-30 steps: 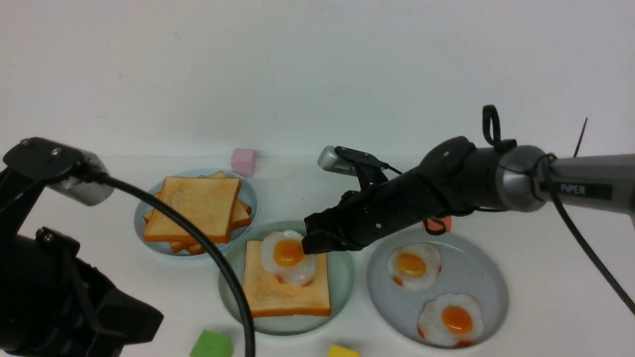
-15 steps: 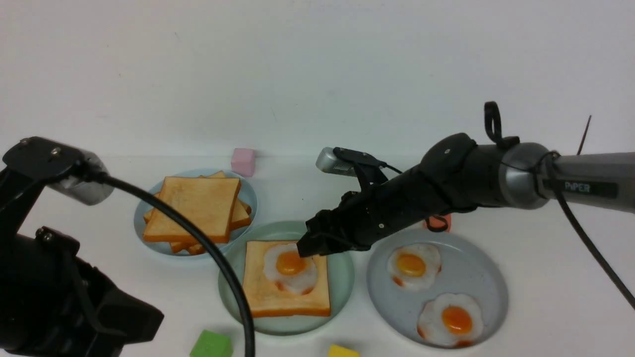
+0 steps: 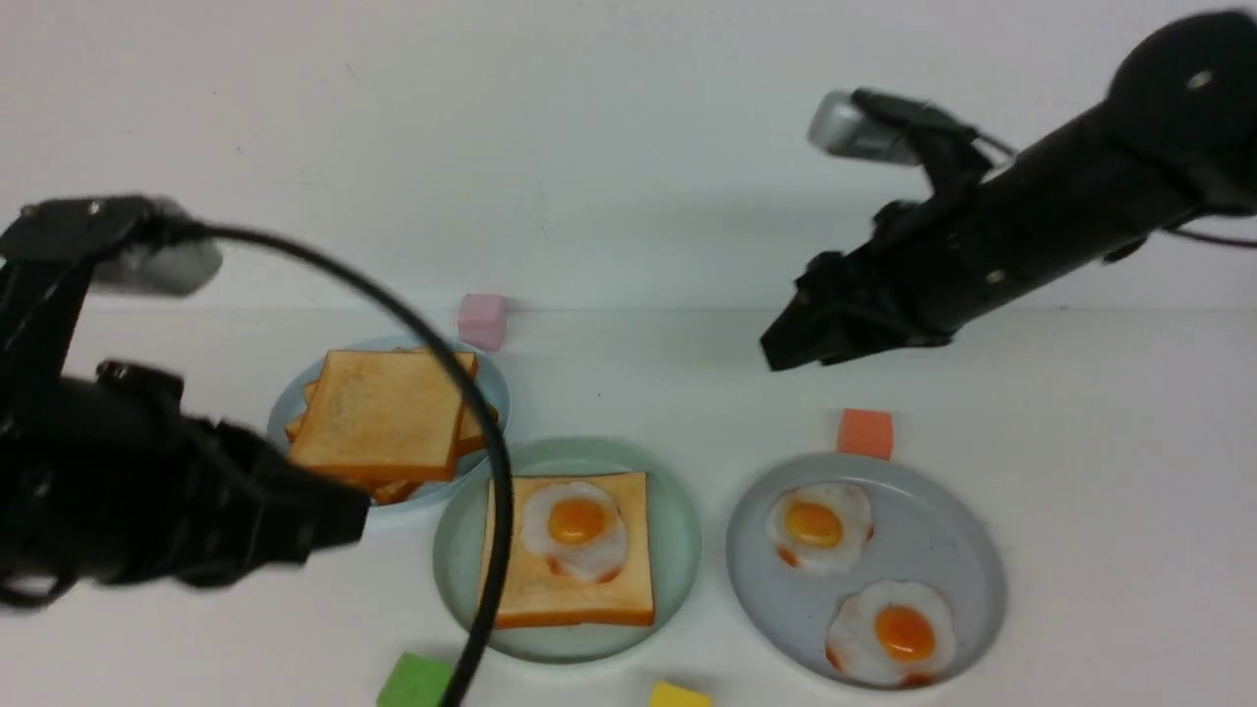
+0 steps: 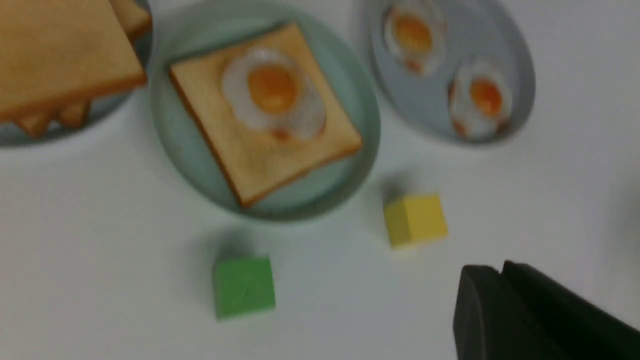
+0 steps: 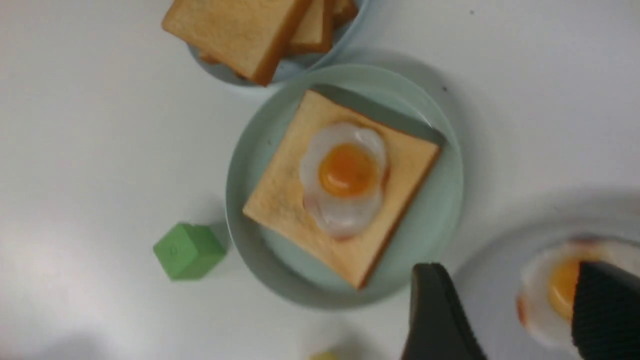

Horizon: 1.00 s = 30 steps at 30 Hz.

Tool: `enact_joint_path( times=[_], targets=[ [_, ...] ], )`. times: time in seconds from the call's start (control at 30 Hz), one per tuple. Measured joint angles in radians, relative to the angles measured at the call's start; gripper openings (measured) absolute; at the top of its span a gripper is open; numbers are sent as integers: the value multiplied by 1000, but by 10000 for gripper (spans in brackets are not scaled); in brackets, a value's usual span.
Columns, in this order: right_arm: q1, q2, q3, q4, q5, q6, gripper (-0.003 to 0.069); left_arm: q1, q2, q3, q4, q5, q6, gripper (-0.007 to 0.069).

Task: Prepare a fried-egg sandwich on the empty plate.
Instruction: Use the left arm to grab a slice of bread

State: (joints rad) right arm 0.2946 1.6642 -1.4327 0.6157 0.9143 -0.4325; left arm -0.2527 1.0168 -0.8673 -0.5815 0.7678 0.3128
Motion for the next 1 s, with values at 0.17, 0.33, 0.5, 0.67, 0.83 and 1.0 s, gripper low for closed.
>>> enact_joint_path(
  times=[0.17,0.33,0.5,0.67,0.83,1.0],
  targets=[
    [110,-129,67,-112,33,79,388,1,133,0,-31,-156,-35,61],
    [224,-212,145,-165,48,103,388,49,279,-34,-34,-200,-204,88],
    [332,-260,212,-202,78,112,388,199,480,-199,-35,-99,-290,190],
    [374,-260,232,-204,87,113,388,309,674,-369,-23,6,-220,349],
    [375,-260,233,-203,93,113,388,345,810,-481,6,52,-76,398],
    [375,-260,233,-196,104,113,388,349,921,-529,12,56,34,404]
  ],
)
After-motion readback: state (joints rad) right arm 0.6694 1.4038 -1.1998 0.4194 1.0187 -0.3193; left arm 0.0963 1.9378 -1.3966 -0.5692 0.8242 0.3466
